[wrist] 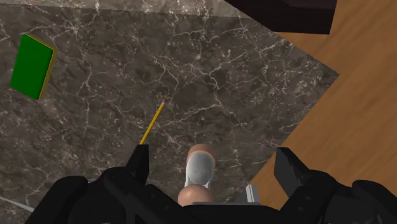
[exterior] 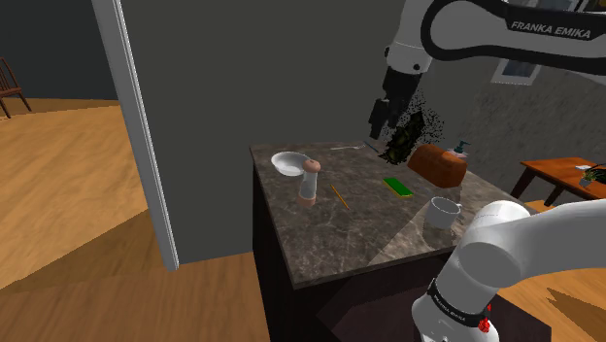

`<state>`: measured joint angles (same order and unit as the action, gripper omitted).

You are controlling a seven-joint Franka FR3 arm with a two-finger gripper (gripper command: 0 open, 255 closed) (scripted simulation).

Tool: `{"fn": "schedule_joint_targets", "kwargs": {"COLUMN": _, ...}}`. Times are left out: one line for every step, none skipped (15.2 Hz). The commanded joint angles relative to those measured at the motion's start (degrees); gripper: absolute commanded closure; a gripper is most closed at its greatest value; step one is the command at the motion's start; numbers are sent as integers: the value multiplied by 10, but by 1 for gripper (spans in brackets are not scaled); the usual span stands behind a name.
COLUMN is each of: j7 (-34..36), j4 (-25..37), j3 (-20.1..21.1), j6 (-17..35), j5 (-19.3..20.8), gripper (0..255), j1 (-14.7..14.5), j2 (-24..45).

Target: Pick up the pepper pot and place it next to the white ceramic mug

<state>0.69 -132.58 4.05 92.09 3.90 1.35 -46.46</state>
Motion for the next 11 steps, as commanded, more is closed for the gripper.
{"fn": "schedule_joint_targets", "kwargs": {"j7": 0, "j4": 0, "j3": 0, "j6": 0, "j5": 0, "gripper": 0, "j1": 0, "j2": 0}}
{"fn": "schedule_joint_targets", "kwargs": {"j7": -2, "j4": -2, "j3": -1, "j6": 16, "j5": 2, "gripper": 0, "j1": 0, "j2": 17}}
{"fn": "schedule_joint_targets", "kwargs": {"j7": -5, "j4": -4, "j3": -2, "j6": 32, "j5": 4, "gripper": 0, "j1": 1, "j2": 34}}
{"fn": "schedule_joint_targets", "kwargs": {"j7": -7, "j4": -4, "j3": -3, "j6": 48, "j5": 6, "gripper": 0, "j1": 1, "j2": 52}}
{"fn": "schedule_joint_targets", "kwargs": {"j7": -9, "j4": -4, "j3": -3, "j6": 64, "j5": 9, "gripper": 0, "j1": 2, "j2": 70}}
{"fn": "schedule_joint_targets", "kwargs": {"j7": -11, "j4": -3, "j3": -4, "j6": 79, "j5": 11, "gripper": 0, "j1": 2, "j2": 88}}
{"fn": "schedule_joint_targets", "kwargs": {"j7": -13, "j4": -1, "j3": -5, "j6": 94, "j5": 13, "gripper": 0, "j1": 3, "j2": 108}}
{"fn": "schedule_joint_targets", "kwargs": {"j7": -15, "j4": 1, "j3": -5, "j6": 109, "j5": 15, "gripper": 0, "j1": 3, "j2": 127}}
{"fn": "schedule_joint_targets", "kwargs": {"j7": -17, "j4": 4, "j3": -6, "j6": 123, "j5": 18, "gripper": 0, "j1": 4, "j2": 147}}
{"fn": "schedule_joint_targets", "kwargs": {"j7": -19, "j4": 8, "j3": -6, "j6": 137, "j5": 20, "gripper": 0, "j1": 5, "j2": 167}}
{"fn": "schedule_joint_targets", "kwargs": {"j7": -21, "j4": 13, "j3": -7, "j6": 150, "j5": 22, "gripper": 0, "j1": 5, "j2": 188}}
